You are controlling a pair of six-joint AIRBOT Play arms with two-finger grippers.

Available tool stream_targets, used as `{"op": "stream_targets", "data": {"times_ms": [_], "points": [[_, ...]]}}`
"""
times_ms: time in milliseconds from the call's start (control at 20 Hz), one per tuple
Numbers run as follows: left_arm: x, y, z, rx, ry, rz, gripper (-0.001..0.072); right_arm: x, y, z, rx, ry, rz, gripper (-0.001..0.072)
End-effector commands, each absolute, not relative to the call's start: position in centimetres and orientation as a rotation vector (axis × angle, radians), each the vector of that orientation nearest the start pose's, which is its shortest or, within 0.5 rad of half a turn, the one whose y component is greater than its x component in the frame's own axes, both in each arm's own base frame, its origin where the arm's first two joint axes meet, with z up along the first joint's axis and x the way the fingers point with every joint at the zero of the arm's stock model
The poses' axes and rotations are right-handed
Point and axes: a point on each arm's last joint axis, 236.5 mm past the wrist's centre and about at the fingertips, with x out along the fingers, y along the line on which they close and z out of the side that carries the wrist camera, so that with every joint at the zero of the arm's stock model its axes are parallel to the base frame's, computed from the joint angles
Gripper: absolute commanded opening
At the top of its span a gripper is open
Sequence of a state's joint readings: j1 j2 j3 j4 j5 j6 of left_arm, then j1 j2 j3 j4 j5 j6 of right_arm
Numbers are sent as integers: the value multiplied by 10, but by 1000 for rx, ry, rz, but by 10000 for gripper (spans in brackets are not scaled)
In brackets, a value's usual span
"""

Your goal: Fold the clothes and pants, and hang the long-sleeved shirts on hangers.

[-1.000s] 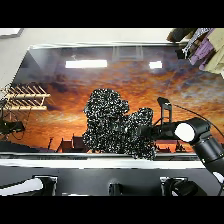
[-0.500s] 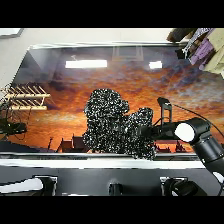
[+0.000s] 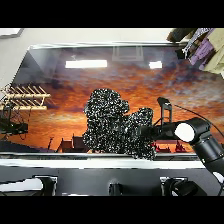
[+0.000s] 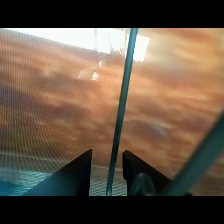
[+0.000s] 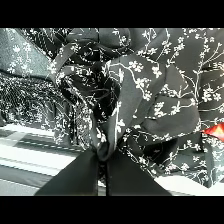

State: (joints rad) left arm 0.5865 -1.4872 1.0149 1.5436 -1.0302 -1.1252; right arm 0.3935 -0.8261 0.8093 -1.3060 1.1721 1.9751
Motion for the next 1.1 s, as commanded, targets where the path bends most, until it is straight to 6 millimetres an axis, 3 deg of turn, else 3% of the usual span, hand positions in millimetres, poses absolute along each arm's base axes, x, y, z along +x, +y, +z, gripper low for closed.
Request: {"op": "stream_targets", "data": {"times_ms": [0, 100, 200, 350, 500, 800, 1050], "points": [[297, 191, -116, -115, 1511, 124, 148, 240, 161, 36, 347, 1302, 242, 28], [297, 191, -117, -116, 1514, 123, 108, 240, 161, 36, 347, 1302, 241, 28], [297, 191, -117, -117, 1514, 123, 20, 240, 161, 36, 347, 1302, 241, 28], [300, 192, -113, -110, 1502, 126, 19, 239, 161, 36, 346, 1306, 241, 28], [308, 193, -96, -91, 1472, 131, 19, 239, 161, 36, 345, 1309, 240, 28], [339, 204, -12, -84, 1258, 260, 17, 237, 160, 35, 343, 1317, 240, 28], [360, 195, 72, -42, 1039, 311, 17, 229, 158, 32, 328, 1352, 234, 28]]}}
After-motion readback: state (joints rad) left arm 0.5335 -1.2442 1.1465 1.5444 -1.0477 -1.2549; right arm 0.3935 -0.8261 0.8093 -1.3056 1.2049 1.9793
